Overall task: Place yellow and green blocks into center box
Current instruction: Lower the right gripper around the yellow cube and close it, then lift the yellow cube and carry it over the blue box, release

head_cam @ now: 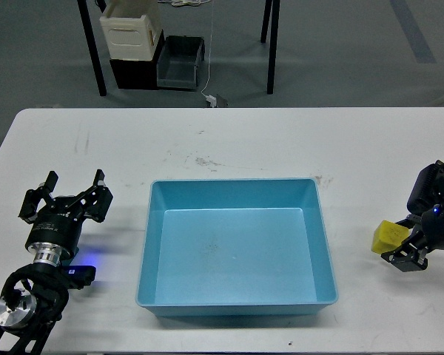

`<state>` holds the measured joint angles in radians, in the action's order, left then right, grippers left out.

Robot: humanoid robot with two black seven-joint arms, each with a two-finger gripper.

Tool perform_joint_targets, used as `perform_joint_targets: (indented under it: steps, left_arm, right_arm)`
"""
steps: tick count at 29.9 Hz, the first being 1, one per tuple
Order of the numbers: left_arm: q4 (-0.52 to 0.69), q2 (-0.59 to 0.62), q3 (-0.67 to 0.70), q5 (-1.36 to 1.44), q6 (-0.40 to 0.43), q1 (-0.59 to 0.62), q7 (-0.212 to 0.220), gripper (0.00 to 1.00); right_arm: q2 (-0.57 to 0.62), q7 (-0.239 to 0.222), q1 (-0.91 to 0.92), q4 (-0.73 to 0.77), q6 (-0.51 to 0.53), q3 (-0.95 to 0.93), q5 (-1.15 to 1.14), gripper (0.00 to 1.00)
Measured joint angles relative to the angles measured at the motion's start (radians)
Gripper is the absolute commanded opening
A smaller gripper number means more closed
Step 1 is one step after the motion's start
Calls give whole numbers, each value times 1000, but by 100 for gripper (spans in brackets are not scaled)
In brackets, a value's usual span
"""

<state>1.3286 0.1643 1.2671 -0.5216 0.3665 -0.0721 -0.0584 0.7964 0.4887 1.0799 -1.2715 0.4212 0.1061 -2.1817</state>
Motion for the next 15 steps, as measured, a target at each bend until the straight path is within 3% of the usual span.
perform_joint_targets:
  steps: [4, 10, 15]
  left_arm:
    - [0, 0, 0, 0, 0, 0, 0, 100]
    - [-1, 0, 0, 0, 0, 0, 0, 100]
    - [-2, 0, 0, 0, 0, 0, -24, 100]
  right_arm:
    - [-1, 0, 0, 2, 0, -2, 0, 46]
    - [-11, 0, -1, 4, 0, 1, 0, 12]
    - [-15, 0, 18, 4, 1, -5, 0, 6]
